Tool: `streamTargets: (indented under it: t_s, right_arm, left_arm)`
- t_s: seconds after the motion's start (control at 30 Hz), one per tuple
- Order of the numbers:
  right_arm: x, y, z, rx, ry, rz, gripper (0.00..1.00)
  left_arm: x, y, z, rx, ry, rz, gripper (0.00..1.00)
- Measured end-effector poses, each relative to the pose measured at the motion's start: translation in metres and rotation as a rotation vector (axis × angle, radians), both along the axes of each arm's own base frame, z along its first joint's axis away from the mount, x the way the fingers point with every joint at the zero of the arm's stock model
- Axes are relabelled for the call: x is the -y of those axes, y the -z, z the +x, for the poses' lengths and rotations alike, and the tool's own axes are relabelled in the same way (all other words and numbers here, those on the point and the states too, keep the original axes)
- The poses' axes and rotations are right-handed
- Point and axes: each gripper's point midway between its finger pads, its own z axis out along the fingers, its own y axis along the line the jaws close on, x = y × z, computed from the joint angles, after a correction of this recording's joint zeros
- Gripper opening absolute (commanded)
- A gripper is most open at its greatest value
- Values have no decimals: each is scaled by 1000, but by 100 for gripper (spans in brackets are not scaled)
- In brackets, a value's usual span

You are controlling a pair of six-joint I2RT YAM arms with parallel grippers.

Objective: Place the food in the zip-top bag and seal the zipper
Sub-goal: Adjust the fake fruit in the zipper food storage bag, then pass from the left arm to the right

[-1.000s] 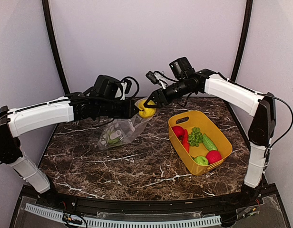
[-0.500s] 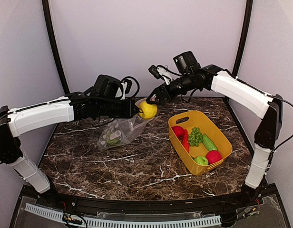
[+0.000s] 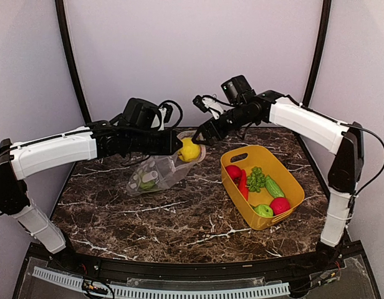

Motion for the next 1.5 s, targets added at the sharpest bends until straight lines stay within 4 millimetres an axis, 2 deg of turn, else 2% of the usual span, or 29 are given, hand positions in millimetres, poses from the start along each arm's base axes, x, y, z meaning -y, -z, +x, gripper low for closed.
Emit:
streamTargets:
  t_s: [0.13,0.27,0.37,0.5,0.6,0.67,0.9,1.03,1.13,1.27,1.33,1.5]
  right_arm:
    - [-12,23,15,-40,20,-24,91]
    - [-13,34,16,-70,33,-44,89]
    - [-9,23,14,-45,43,-36,78]
    - [6,1,-2,-33,64,-4,65]
    - [7,-13,-10,-41,63,42,63]
    - [3,-15,-12,-72,63,72,62]
    - [-17,28,-14,-254,52,79,58]
    - [-22,39,-18,-317,37,88,47]
    - [-25,33,-21,-332,22,110,42]
    - [-29,25,-22,-344,14,136,46]
    - [-31,18,-22,-347,13,153,44]
    - [-34,0,-18,-346,31,192,23]
  left_arm:
    - [0,0,0,-2,-2,-2,3]
    - [0,1,0,-3,-3,-1,3]
    - [-1,3,0,-6,-4,2,4]
    - [0,5,0,-8,-5,5,4]
    - [0,6,1,-8,-5,6,4]
    - [0,7,1,-9,-6,8,4]
    - [-2,8,1,-8,-9,16,5]
    - [-3,10,0,-8,-6,30,7]
    - [-5,13,0,-9,-6,44,7]
    - [-8,16,-1,-9,-5,68,7]
    - [-9,17,-1,-10,-3,77,7]
    - [-9,19,-3,-15,-1,88,7]
